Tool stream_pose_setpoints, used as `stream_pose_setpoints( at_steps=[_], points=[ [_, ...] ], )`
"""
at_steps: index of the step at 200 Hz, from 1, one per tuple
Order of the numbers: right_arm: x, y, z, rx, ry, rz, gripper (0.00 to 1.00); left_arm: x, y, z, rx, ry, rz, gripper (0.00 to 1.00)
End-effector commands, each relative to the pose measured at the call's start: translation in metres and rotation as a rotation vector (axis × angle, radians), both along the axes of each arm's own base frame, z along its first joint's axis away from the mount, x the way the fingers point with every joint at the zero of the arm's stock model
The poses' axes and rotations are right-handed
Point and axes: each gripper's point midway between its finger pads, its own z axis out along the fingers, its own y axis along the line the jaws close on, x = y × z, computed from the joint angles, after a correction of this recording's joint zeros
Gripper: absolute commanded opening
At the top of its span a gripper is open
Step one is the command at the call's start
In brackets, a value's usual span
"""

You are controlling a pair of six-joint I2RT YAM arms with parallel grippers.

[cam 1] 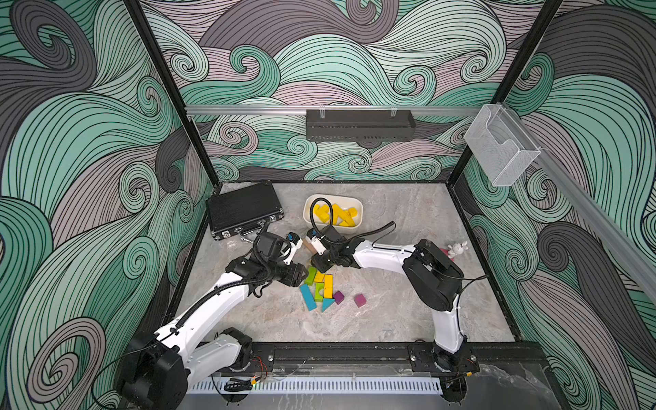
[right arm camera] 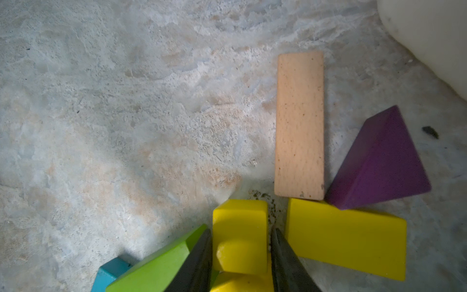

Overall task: Pick out the yellow building blocks
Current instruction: Pick up the building block from the center of the board.

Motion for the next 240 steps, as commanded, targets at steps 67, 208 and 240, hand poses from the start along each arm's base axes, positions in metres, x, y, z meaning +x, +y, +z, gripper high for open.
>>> stream_pose_setpoints(
  at_steps=[67, 208, 240],
  points=[
    [0.001, 0.004, -0.014, -0.078, 0.015, 0.016, 0.35, 0.003, -0.004, 0.011, -0.036, -0.003, 0.0, 0.67],
    [-0.003, -0.005, 0.072, 0.05, -0.129, 0.018, 0.27, 0.011, 0.001, 0.033, -0.035, -0.107, 0.018, 0.67],
    [0.002, -0.013, 0.099, 0.092, -0.157, 0.014, 0.24, 0.026, 0.002, 0.049, -0.035, -0.199, 0.041, 0.67]
  ],
)
